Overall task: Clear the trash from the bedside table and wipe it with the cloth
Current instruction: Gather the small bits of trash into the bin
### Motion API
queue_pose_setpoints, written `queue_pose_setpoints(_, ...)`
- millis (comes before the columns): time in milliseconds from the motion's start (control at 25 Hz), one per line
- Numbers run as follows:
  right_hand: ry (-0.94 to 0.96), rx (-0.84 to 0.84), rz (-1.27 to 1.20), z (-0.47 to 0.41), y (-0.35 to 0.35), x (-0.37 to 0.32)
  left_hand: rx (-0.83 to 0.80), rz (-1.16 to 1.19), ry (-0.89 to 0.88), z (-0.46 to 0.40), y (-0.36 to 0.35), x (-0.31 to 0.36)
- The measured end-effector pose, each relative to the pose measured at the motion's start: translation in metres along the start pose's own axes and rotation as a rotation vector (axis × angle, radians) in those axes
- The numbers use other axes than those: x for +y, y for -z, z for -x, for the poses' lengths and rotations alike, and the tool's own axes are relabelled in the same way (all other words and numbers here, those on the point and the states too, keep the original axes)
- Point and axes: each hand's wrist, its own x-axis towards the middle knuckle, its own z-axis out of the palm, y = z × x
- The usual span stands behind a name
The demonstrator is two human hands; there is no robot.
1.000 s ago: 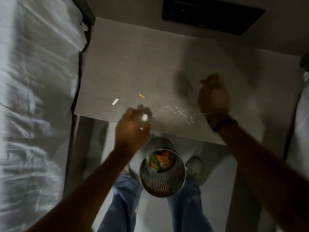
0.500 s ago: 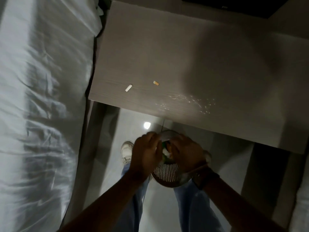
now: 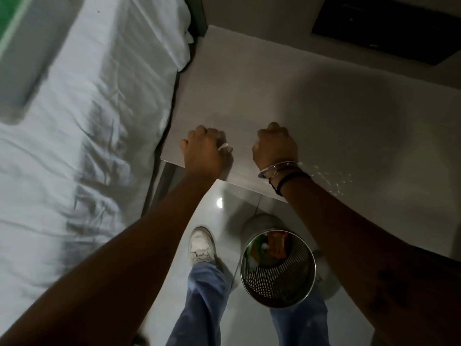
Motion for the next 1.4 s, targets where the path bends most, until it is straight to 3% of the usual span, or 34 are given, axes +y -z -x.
queue_pose_setpoints(240,0.046,-0.047,0.097,-0.005,-0.012,-0.004,-0.056,0.109,0.107,-0.006,-0.014,-0.004)
queue_pose_setpoints(360,0.08,-0.071,0.076,0.003,-0.012,-0.001,-0.108,0.043,0.065,0.008,-0.019,0.003)
queue_pose_setpoints(480,0.059,-0.074,-0.019,0.015,-0.005,0.008,-0.1,0.073,-0.002,0.043,-0.018,0.018)
queue_pose_setpoints(640,-0.131,0.068,-0.266,0.073,0.005,0.035,-0.009,0.226,-0.042,0.132,-0.031,0.037)
queue_pose_setpoints(760,-0.127,-0.06,-0.284,0.164,-0.002,0.062,-0.178,0.21,-0.031,0.198,-0.054,0.036)
queue_pose_setpoints(880,0.045,-0.228,-0.095,0.229,-0.022,0.081,-0.394,0.215,-0.021,0.224,-0.068,0.031)
queue_pose_setpoints(920,-0.023,-0.259,-0.144,0.235,-0.027,0.085,-0.396,0.275,-0.014,0.225,-0.065,0.029)
queue_pose_setpoints(1000,-0.219,-0.286,-0.262,0.229,-0.025,0.08,-0.312,0.368,-0.078,0.218,-0.052,0.026)
queue_pose_setpoints(1080,-0.301,-0.198,-0.383,0.211,-0.015,0.06,-0.198,0.392,-0.146,0.205,-0.032,0.018)
queue_pose_setpoints(1240,-0.103,0.057,-0.462,0.152,0.041,-0.018,0.125,0.437,-0.092,0.174,0.036,-0.002)
queue_pose_setpoints(1400,0.221,0.302,-0.495,0.081,0.125,-0.127,0.505,0.492,-0.094,0.12,0.151,-0.051)
